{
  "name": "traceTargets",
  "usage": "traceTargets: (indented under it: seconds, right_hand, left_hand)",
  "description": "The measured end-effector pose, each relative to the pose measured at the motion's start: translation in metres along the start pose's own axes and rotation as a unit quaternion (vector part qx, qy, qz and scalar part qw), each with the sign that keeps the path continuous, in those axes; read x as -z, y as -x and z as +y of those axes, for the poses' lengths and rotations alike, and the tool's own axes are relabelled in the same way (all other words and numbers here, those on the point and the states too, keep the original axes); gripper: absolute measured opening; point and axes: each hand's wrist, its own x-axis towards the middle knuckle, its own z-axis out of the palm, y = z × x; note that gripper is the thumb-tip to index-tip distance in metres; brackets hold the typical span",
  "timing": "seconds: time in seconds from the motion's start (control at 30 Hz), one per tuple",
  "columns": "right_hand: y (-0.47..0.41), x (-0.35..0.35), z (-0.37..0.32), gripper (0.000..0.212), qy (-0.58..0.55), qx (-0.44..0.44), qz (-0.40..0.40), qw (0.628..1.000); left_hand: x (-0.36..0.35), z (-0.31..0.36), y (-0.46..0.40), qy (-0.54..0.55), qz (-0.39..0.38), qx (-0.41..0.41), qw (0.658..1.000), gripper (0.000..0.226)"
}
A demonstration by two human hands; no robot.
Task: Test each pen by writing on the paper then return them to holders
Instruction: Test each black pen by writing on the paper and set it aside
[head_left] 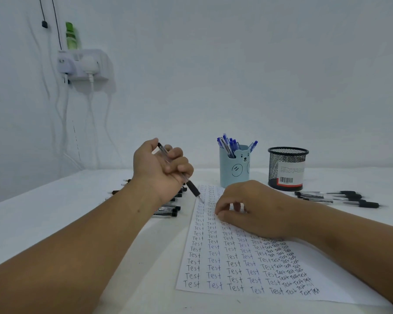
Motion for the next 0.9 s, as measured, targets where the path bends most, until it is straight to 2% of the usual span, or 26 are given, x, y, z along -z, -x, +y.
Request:
traceTargets:
  seconds: [0.1,0.2,0.27,0.43,0.5,0.57,0.67,0.73,0.77,0.83,0.9]
  right_hand:
    - [0.001,0.0,0.002,0.014,-0.05,-0.029,0.038,0.998]
    - [0.001,0.0,0.003,0.015,-0.091,-0.066,0.09,0.99]
    - [0.0,0.001,0.002,0.017,-0.126,-0.078,0.122,0.981]
    - [-0.002,0.003,0.0,0.021,-0.149,-0.043,0.164,0.974]
    - [-0.002,0.003,-0.002,0.021,-0.112,-0.019,0.171,0.979]
    - [-0.003,0.005,0.0,0.019,-0.067,-0.025,0.172,0.982]
    - [-0.003,0.01,0.012,0.013,-0.072,-0.088,0.163,0.98]
    - [-0.003,0.015,0.026,0.011,-0.079,-0.137,0.173,0.972]
    - [-0.002,0.017,0.035,0.012,-0.085,-0.163,0.184,0.966]
    - [0.0,0.019,0.05,0.015,-0.107,-0.215,0.21,0.948]
    - [0.003,0.021,0.062,0.018,-0.16,-0.252,0.23,0.926]
  left_hand:
    - [0.001,-0.004,0.0,0.005,0.021,-0.021,1.0,0.021]
    - [-0.002,-0.007,0.003,-0.002,0.007,-0.037,0.999,0.008]
    - [-0.002,-0.008,0.004,0.003,-0.005,-0.036,0.999,0.014]
    - [-0.006,-0.021,0.008,0.008,-0.057,-0.028,0.998,0.02]
    - [-0.01,-0.027,0.01,0.006,-0.077,-0.023,0.997,0.018]
    - [-0.013,-0.032,0.012,-0.031,-0.084,-0.025,0.996,0.019]
    - [-0.01,-0.036,0.007,-0.21,-0.045,-0.05,0.975,0.032]
    - [-0.006,-0.037,0.001,-0.32,-0.024,-0.067,0.945,0.04]
    - [-0.004,-0.039,0.001,-0.4,-0.03,-0.079,0.913,0.04]
    - [0.002,-0.041,0.004,-0.6,-0.075,-0.092,0.791,0.026]
    - [0.007,-0.043,0.007,-0.727,-0.119,-0.073,0.673,0.013]
